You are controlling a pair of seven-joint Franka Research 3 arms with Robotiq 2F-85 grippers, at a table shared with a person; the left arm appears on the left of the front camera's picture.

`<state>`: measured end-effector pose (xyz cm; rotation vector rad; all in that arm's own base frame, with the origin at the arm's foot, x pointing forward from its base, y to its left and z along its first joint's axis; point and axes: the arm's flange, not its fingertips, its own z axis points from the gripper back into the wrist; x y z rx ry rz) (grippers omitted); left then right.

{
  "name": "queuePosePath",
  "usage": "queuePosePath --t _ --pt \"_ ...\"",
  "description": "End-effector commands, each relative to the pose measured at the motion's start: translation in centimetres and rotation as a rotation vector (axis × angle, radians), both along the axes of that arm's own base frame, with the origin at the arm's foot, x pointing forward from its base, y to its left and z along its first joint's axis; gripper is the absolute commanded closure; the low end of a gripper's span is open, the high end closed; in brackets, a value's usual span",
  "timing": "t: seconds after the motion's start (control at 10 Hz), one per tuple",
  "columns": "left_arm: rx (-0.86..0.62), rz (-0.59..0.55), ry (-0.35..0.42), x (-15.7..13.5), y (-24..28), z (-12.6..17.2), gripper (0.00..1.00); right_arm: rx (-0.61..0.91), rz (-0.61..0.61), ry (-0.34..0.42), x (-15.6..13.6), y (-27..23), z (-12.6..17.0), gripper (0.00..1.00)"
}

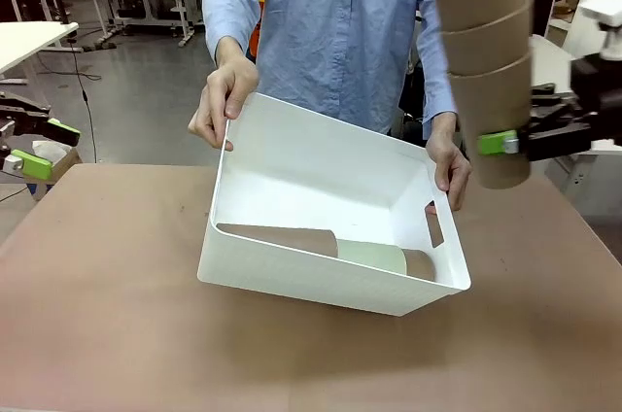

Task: Stack the cups and store them in the basket.
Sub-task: Place the stack of Reusable plastic cups into the Pantry Basket.

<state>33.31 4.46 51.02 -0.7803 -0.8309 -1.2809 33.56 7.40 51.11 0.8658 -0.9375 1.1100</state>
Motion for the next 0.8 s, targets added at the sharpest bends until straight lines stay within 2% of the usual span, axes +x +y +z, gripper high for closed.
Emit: queuePosePath --t 0.0,0.3,0.4,0.5,0.6,0.7 --pt "-0.008 0.002 0.006 0.0 -0.1 0.3 0.04 -0.109 -0.007 0.043 0.3 3.6 0.2 0.16" --pt "-0.008 0.002 0.006 0.0 -0.1 0.3 0.04 -0.283 -0.051 0.029 0.6 7.4 -0.3 0.16" --pt "-0.008 0.002 0.006 0.0 -0.1 0.3 0.04 -0.263 -0.046 0.012 0.6 8.0 0.2 0.16" --pt "-0.008 0.002 0.006 0.0 -0.1 0.3 0.04 -0.120 0.068 0.041 -0.6 7.1 0.2 0.16" --pt "-0.008 0.002 0.006 0.0 -0.1 0.3 0.04 -0.275 -0.029 -0.011 0.2 7.8 -1.1 0.16" --pt "-0.008 0.002 0.006 0.0 -0.1 0.3 0.04 -0.275 -0.029 -0.011 0.2 7.8 -1.1 0.16"
